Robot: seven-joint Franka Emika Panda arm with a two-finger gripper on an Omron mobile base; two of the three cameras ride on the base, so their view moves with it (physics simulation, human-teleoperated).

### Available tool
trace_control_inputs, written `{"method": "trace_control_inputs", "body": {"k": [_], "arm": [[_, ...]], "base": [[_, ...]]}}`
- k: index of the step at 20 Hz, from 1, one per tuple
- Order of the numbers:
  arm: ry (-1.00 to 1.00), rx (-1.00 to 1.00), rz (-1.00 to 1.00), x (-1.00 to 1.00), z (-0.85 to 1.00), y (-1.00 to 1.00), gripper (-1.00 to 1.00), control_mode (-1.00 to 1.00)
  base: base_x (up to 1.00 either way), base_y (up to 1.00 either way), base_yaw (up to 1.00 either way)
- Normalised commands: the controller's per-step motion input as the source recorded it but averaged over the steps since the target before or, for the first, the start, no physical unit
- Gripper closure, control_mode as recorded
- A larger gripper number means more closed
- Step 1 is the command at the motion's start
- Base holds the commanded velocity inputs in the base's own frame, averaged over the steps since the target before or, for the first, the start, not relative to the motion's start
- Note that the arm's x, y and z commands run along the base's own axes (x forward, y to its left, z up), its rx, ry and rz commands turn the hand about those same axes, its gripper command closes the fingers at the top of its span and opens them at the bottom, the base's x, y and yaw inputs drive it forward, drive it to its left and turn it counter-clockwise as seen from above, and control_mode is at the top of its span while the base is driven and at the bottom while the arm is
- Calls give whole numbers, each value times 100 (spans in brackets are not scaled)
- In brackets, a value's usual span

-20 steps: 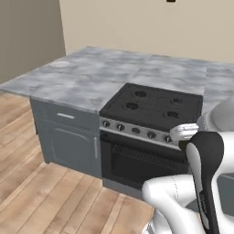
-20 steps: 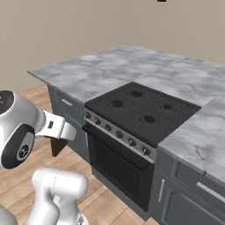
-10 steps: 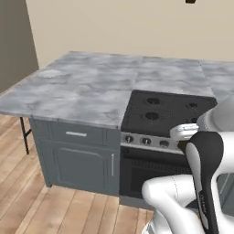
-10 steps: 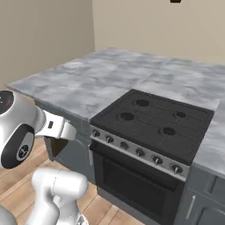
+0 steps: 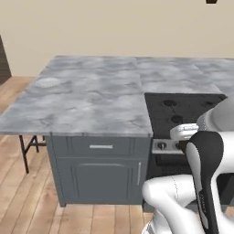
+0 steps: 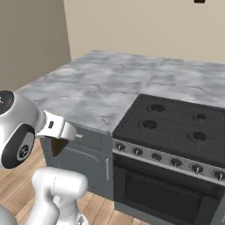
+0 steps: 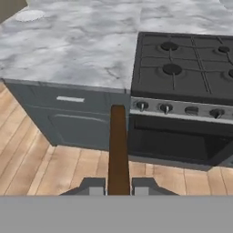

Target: Start the toaster. Once the lever pops up, take the bread to the plate on the dining counter.

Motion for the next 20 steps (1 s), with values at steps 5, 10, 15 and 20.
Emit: {"method": "trace_control_inputs", "body": {"k": [5, 10, 15, 20], "arm": [[0, 0, 0, 0, 0, 0, 100, 100], [0, 0, 0, 0, 0, 0, 100, 100], [0, 0, 0, 0, 0, 0, 100, 100], [0, 0, 0, 0, 0, 0, 100, 100]], "base": [[46, 100, -36], [38, 100, -36], [29, 100, -33], [23, 100, -29]]}}
